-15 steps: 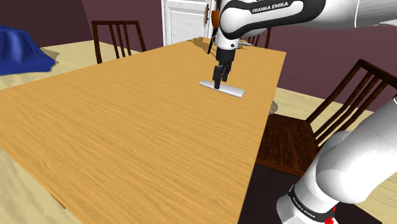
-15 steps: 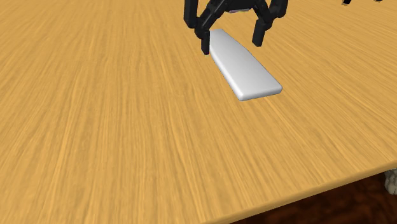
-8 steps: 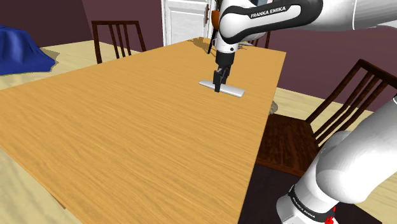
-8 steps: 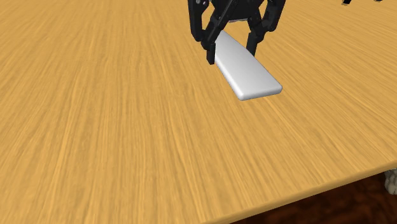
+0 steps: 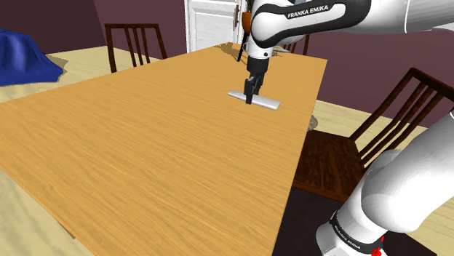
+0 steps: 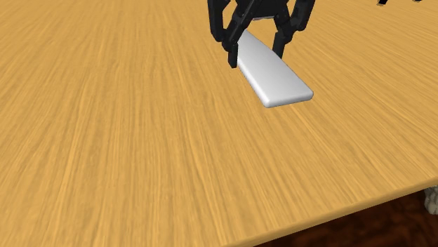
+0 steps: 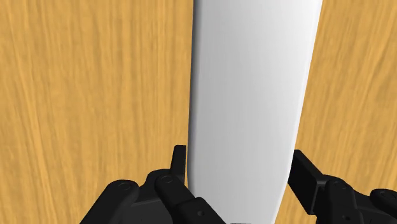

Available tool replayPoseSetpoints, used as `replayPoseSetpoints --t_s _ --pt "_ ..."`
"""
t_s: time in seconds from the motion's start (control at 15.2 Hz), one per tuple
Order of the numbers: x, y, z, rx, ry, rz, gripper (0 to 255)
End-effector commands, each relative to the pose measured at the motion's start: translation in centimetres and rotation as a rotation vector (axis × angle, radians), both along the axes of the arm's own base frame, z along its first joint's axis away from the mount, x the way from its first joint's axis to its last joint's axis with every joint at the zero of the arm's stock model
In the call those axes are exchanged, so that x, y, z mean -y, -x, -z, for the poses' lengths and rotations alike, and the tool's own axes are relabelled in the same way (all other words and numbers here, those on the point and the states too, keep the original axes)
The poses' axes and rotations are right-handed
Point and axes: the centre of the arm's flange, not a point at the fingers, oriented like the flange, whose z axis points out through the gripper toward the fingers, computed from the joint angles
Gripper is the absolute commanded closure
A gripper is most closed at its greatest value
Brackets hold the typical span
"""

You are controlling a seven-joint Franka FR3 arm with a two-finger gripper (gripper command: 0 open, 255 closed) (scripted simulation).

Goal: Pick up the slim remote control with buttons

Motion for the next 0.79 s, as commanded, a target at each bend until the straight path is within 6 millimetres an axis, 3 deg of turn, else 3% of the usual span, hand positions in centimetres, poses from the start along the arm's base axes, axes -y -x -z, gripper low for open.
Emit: replayPoseSetpoints --t_s 0.0,0.73 --pt "0.0 0.0 -1.0 0.0 0.0 0.0 255" --pt "0.0 0.0 -6.8 0.0 0.0 0.0 255"
